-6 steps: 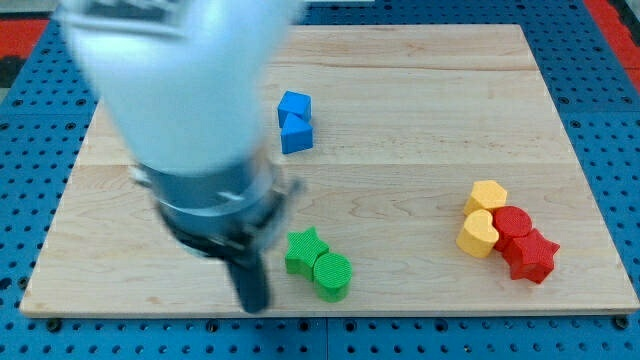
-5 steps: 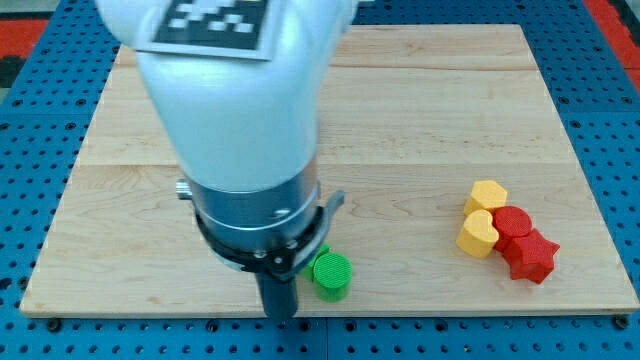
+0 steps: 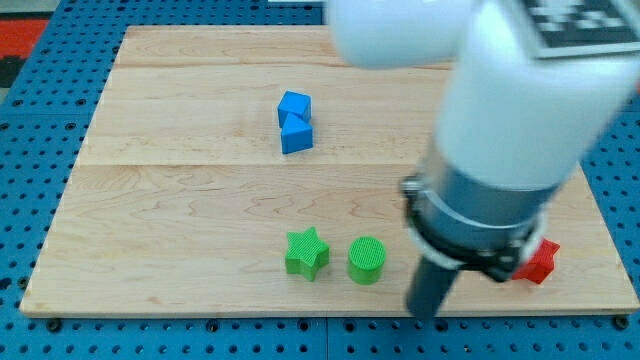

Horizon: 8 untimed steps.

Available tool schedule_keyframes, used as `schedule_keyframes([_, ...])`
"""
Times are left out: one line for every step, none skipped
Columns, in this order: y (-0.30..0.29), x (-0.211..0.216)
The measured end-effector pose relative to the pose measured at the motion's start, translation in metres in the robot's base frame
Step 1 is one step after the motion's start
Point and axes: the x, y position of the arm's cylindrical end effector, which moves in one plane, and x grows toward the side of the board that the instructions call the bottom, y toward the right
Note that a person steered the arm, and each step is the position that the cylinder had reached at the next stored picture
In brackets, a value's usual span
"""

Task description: Move the green star to the blue cube

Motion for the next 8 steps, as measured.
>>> schedule_keyframes([-0.049,0.000])
schedule_keyframes([-0.073,-0.019])
schedule_keyframes([-0.103,-0.064])
schedule_keyframes([-0.096,-0.069])
schedule_keyframes([-0.118,-0.049])
schedule_keyframes([-0.151,-0.071])
schedule_keyframes([-0.165,-0.094])
schedule_keyframes([-0.142,-0.139])
